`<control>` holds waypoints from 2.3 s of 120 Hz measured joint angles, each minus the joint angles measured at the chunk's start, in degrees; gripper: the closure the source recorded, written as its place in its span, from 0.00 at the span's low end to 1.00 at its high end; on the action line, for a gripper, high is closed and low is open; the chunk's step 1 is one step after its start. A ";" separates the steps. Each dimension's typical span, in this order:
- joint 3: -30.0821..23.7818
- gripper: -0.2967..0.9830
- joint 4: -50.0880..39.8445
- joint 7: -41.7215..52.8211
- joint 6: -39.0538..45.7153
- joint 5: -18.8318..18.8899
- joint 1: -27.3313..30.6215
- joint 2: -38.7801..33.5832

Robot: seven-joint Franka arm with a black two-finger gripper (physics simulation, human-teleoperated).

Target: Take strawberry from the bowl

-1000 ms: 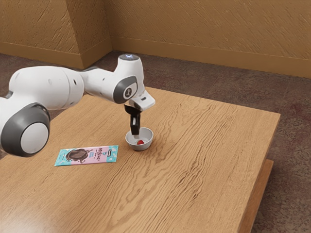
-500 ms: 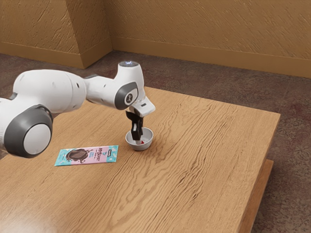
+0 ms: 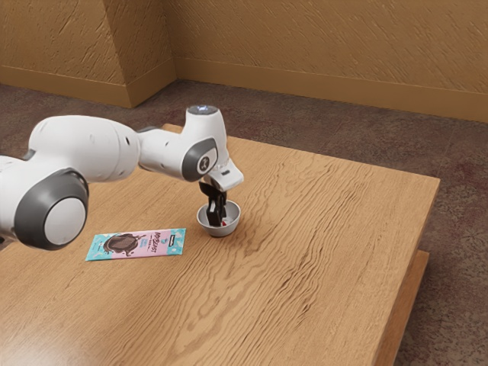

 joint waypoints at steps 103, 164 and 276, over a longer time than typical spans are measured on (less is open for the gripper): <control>0.06 0.73 -1.58 -1.19 3.01 -0.74 -0.30 -0.72; -1.56 0.77 -28.79 -14.45 4.18 7.13 -10.24 -24.99; 2.78 0.25 -12.23 -36.08 -20.90 9.44 -3.71 -47.64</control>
